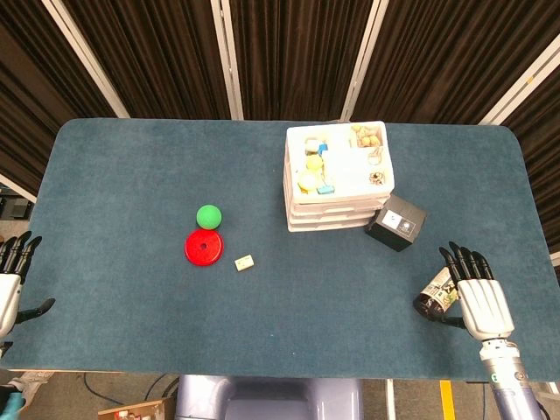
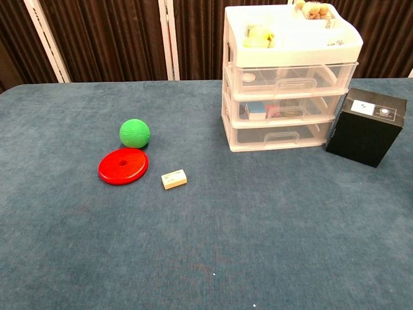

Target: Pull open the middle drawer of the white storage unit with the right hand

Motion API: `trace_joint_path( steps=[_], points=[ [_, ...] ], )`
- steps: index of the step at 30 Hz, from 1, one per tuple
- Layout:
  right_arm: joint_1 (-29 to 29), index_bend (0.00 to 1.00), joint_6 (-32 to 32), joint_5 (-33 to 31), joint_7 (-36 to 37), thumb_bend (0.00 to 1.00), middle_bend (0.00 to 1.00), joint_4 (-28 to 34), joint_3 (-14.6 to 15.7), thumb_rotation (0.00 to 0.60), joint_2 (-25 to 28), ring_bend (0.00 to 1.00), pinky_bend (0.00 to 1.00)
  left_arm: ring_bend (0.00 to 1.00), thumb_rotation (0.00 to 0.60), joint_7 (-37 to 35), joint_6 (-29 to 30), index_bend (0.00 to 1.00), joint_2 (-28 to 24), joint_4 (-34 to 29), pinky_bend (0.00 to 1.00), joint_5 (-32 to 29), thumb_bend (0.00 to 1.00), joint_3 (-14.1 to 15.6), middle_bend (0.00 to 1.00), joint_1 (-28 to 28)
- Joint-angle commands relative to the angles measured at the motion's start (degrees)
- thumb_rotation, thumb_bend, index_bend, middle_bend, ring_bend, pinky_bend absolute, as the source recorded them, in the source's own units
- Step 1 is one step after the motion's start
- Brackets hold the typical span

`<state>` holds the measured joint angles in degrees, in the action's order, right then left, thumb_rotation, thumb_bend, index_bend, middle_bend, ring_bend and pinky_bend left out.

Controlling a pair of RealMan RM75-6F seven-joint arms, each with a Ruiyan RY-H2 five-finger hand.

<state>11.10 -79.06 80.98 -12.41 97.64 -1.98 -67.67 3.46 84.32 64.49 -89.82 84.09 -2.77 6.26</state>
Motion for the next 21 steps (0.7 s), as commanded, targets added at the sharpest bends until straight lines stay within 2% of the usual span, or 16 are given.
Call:
trace_joint_path(
  steps=[1, 15, 18, 21],
  points=[
    [-0.14, 0.00, -0.22, 0.24, 0.11, 0.08, 0.00, -0.06, -0.12, 0.600, -0.02, 0.00, 0.07, 0.00, 0.600, -0.17, 0.07, 0.00, -0.04, 0.04, 0.06, 0.22, 0.00, 0.04, 0.00, 0.00],
    [-0.35, 0.00, 0.00, 0.44, 1.17, 0.08, 0.00, 0.49, -0.69, 0.600, -0.20, 0.00, 0.08, 0.00, 0.600, -0.80, -0.06, 0.00, 0.02, 0.24, 0.06, 0.50, 0.00, 0.07, 0.00, 0.04],
    [-0.39, 0.00, -0.56, 0.98, 2.29, 0.10, 0.03, 0.77, -1.08, 0.600, -0.49, 0.02, 0.18, 0.00, 0.600, -0.83, -0.06, 0.00, -0.07, 0.14, 0.06, 0.45, 0.00, 0.10, 0.00, -0.03],
    [-0.26, 0.00, -1.48, 2.32, 3.63, 0.14, 0.15, 1.03, -1.59, 0.600, -0.99, 0.13, 0.35, 0.00, 0.600, -0.83, 0.49, 0.00, -0.08, -0.05, 0.06, 0.74, 0.00, 0.11, 0.00, -0.25]
  ],
)
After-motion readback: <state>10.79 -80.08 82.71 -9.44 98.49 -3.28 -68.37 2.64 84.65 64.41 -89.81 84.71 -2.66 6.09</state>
